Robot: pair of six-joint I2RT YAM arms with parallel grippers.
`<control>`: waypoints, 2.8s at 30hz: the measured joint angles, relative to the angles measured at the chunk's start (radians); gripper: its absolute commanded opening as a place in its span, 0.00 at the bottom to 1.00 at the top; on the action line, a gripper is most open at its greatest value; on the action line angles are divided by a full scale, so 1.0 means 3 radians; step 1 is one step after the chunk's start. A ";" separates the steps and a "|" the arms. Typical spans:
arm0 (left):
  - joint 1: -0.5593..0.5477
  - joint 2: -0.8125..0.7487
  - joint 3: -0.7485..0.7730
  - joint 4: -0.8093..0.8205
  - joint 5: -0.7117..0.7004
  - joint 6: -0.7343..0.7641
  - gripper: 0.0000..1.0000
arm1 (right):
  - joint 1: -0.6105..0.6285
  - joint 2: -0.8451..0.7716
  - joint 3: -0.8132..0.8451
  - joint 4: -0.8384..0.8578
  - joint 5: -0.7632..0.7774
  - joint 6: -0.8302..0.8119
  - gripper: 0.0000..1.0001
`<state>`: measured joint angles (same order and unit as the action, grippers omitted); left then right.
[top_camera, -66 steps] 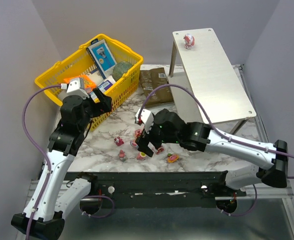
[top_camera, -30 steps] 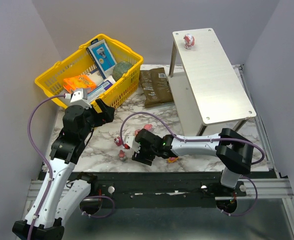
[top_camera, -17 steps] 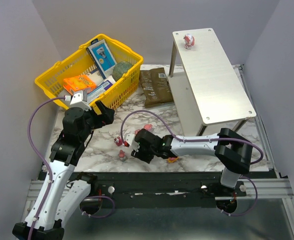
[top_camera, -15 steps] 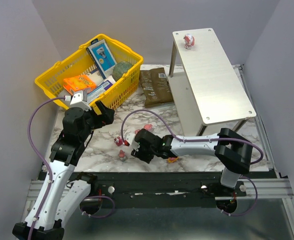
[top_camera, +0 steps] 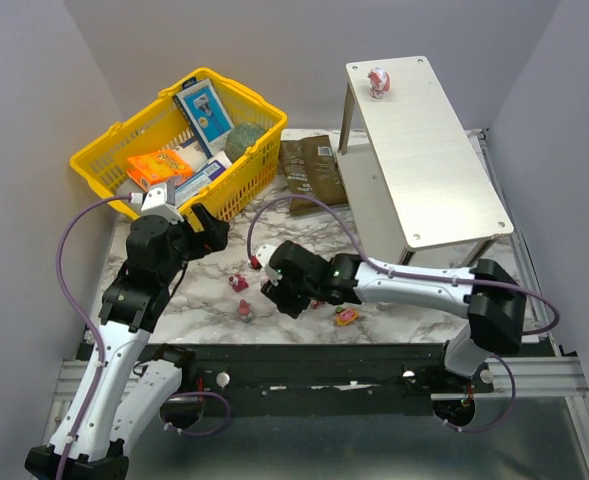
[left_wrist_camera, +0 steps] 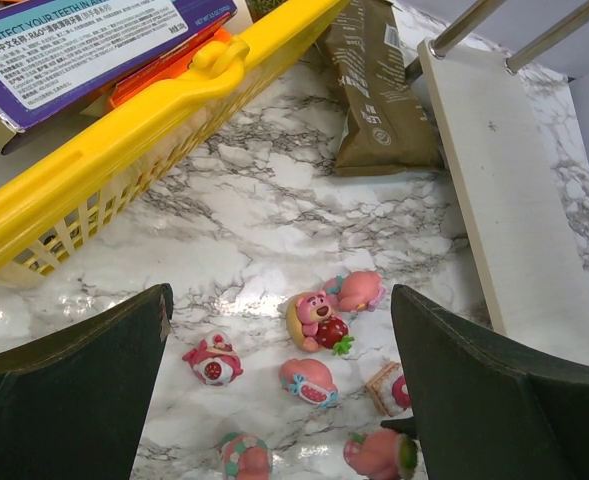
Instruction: Place and organize the plastic toys onto the shelf
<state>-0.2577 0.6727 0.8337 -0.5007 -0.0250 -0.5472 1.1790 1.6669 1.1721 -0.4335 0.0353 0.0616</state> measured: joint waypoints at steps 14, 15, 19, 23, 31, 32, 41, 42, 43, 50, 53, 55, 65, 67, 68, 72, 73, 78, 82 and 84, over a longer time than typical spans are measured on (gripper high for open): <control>0.0000 0.0151 0.0107 0.0009 0.0001 0.0056 0.99 | -0.0020 -0.0238 0.2677 -0.1865 0.1033 0.0456 0.01; 0.0000 0.0165 0.0117 0.0013 0.0003 0.0065 0.99 | -0.0042 -0.0203 0.2876 -0.2005 0.1148 0.0492 0.01; 0.0000 0.0223 0.0128 0.0046 0.0029 0.0079 0.99 | -0.0134 -0.0205 0.3170 -0.2375 0.1452 0.0580 0.01; 0.0000 0.0247 0.0128 0.0083 0.0069 0.0080 0.99 | -0.0313 -0.0284 0.3199 -0.2623 0.1692 0.0643 0.01; 0.0000 0.0263 0.0102 0.0173 0.0130 0.0070 0.99 | -0.0676 -0.0448 0.3437 -0.2904 0.2107 0.0804 0.01; 0.0000 0.0264 0.0084 0.0189 0.0137 0.0062 0.99 | -0.0713 -0.0488 0.3429 -0.2923 0.2144 0.0815 0.01; 0.0000 0.0336 -0.0027 0.0252 0.0220 -0.0001 0.99 | -0.1013 -0.0684 0.3353 -0.3003 0.2275 0.0848 0.01; 0.0000 0.0348 -0.0031 0.0262 0.0225 -0.0004 0.99 | -0.1013 -0.0679 0.3332 -0.3003 0.2274 0.0857 0.01; 0.0000 0.0360 -0.0034 0.0275 0.0229 -0.0005 0.99 | -0.1013 -0.0674 0.3302 -0.3006 0.2272 0.0871 0.01; 0.0000 0.0388 -0.0051 0.0367 0.0306 -0.0009 0.99 | -0.1055 -0.0613 0.3222 -0.3011 0.2218 0.0932 0.04; 0.0000 0.0398 -0.0057 0.0399 0.0359 -0.0003 0.99 | -0.1082 -0.0599 0.3213 -0.3011 0.2206 0.0937 0.04; 0.0000 0.0412 -0.0060 0.0417 0.0379 0.0001 0.99 | -0.1108 -0.0594 0.3190 -0.3011 0.2207 0.0945 0.05; 0.0000 0.0490 -0.0064 0.0467 0.0413 0.0032 0.99 | -0.1208 -0.0548 0.3054 -0.3005 0.2211 0.0997 0.36; 0.0000 0.0500 -0.0064 0.0467 0.0416 0.0042 0.99 | -0.1211 -0.0544 0.3054 -0.3001 0.2214 0.1011 0.44; 0.0000 0.0501 -0.0064 0.0468 0.0418 0.0051 0.99 | -0.1213 -0.0544 0.3054 -0.3002 0.2216 0.1015 0.49; 0.0000 0.0504 -0.0064 0.0468 0.0426 0.0067 0.99 | -0.1226 -0.0544 0.3044 -0.2993 0.2219 0.1027 0.60; 0.0000 0.0505 -0.0064 0.0468 0.0427 0.0072 0.99 | -0.1227 -0.0546 0.3040 -0.2991 0.2224 0.1030 0.64; 0.0000 0.0505 -0.0062 0.0467 0.0434 0.0084 0.99 | -0.1232 -0.0544 0.2997 -0.3005 0.2238 0.1039 0.75; 0.0000 0.0504 -0.0062 0.0467 0.0436 0.0090 0.99 | -0.1232 -0.0548 0.2995 -0.3003 0.2261 0.1021 0.85; 0.0000 0.0504 -0.0062 0.0467 0.0436 0.0093 0.99 | -0.1232 -0.0572 0.2956 -0.2998 0.2260 0.0980 0.90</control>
<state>-0.2577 0.8238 0.8150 -0.3607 0.1059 -0.5194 0.8093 1.4952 2.0590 -1.3331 0.7132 0.3557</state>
